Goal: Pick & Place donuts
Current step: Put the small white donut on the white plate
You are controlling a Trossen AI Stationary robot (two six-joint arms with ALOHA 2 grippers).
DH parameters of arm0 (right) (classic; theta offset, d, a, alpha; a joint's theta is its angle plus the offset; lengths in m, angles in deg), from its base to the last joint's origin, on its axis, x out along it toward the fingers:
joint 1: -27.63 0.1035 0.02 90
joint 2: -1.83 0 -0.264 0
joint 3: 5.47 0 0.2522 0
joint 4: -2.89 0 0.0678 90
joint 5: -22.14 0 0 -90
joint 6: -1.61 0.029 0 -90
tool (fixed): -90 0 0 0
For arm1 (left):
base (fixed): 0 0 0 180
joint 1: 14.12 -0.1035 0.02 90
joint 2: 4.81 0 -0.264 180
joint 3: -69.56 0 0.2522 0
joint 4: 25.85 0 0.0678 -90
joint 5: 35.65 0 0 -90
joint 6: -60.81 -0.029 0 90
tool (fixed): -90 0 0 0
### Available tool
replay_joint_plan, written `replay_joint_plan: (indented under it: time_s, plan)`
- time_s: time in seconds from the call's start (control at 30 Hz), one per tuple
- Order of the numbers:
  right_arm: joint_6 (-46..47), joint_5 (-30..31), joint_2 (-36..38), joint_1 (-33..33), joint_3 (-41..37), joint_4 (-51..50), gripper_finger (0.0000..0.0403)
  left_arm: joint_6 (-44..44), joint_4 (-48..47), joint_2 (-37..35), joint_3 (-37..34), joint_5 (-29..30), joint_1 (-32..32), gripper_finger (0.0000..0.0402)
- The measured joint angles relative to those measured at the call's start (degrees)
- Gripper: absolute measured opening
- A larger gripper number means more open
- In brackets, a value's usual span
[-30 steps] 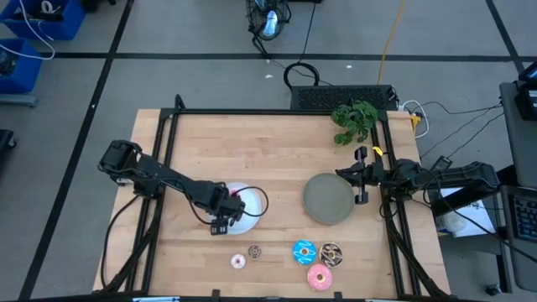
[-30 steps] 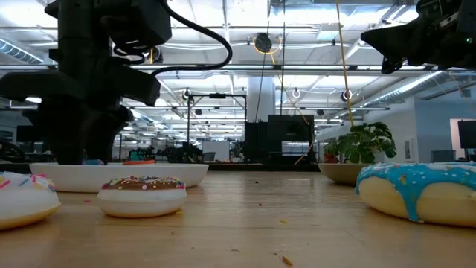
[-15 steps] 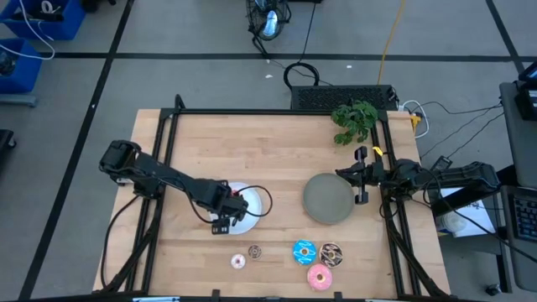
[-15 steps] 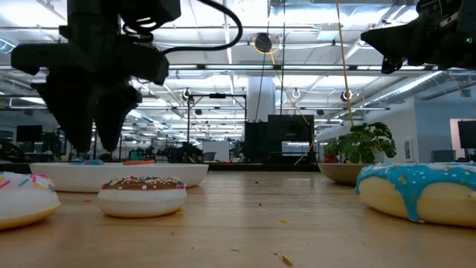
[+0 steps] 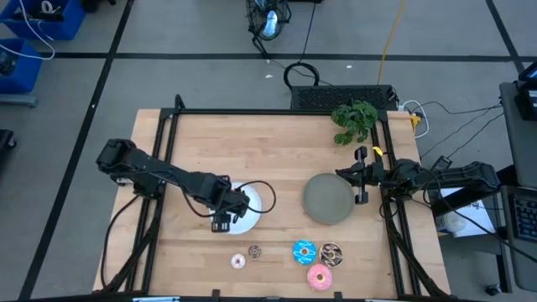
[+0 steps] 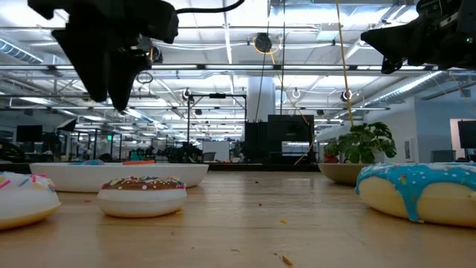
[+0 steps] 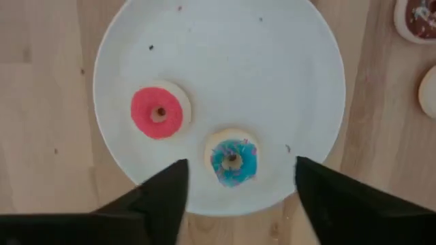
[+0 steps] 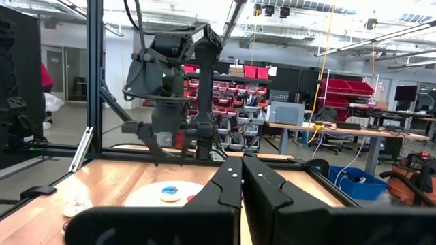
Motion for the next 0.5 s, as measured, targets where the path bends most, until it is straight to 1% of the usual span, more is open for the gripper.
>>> replay_joint_plan:
  time_s: [0.13, 0.27, 0.3, 0.33, 0.5]
  plan:
    - [0.0, 0.0, 0.0, 0.0, 0.0, 0.0, 0.0, 0.9, -0.4, -0.7, 0.1, -0.6, -0.8, 0.0134]
    - [0.0, 0.0, 0.0, 0.0, 0.0, 0.0, 0.0, 0.3, -1.3, -0.6, 0.0, -2.5, -0.9, 0.0028]
    - [0.0, 0.0, 0.0, 0.0, 0.0, 0.0, 0.0, -0.2, -1.3, -0.6, 0.0, -3.0, -0.9, 0.0014]
    - [0.0, 0.0, 0.0, 0.0, 0.0, 0.0, 0.0, -0.4, -1.5, -0.6, 0.0, -3.2, -0.9, 0.001]
    - [0.0, 0.0, 0.0, 0.0, 0.0, 0.0, 0.0, -0.4, -1.5, -0.5, 0.0, -3.1, -0.7, 0.0009]
